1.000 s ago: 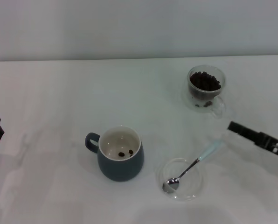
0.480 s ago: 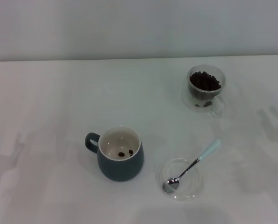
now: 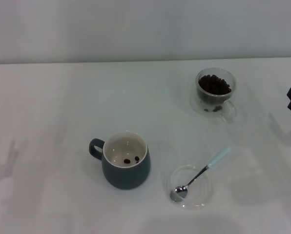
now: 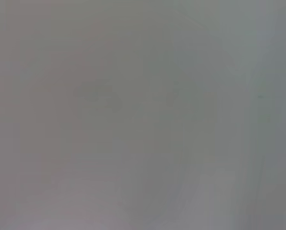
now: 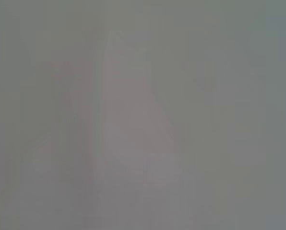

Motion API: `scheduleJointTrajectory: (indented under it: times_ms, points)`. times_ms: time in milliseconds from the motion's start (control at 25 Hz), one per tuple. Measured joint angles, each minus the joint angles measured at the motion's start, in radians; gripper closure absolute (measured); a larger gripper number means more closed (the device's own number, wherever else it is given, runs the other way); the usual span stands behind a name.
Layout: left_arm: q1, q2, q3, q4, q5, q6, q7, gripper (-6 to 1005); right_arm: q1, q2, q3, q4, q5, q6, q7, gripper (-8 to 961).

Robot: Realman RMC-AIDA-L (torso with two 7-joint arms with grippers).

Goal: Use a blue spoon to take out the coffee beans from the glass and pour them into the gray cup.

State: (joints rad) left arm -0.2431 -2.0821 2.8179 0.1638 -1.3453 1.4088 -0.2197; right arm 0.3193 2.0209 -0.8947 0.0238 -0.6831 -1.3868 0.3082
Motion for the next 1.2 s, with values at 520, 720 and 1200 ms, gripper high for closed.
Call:
scheduleJointTrajectory:
  times_ms: [520, 720, 1200]
  points:
    - [-0.025, -0.002, 0.000, 0.018, -0.048, -0.002, -0.006, 198, -0.001, -0.001, 0.002, 0.048, 0.009, 0.013, 0.058, 95]
    - [-0.040, -0.003, 0.001, 0.038, -0.062, -0.002, -0.009, 198, -0.004, -0.001, -0.002, 0.072, 0.005, -0.008, 0.051, 96]
    - [-0.031, -0.006, 0.013, 0.058, -0.031, 0.006, 0.047, 188, -0.018, -0.005, 0.000, 0.080, 0.004, -0.020, 0.051, 96]
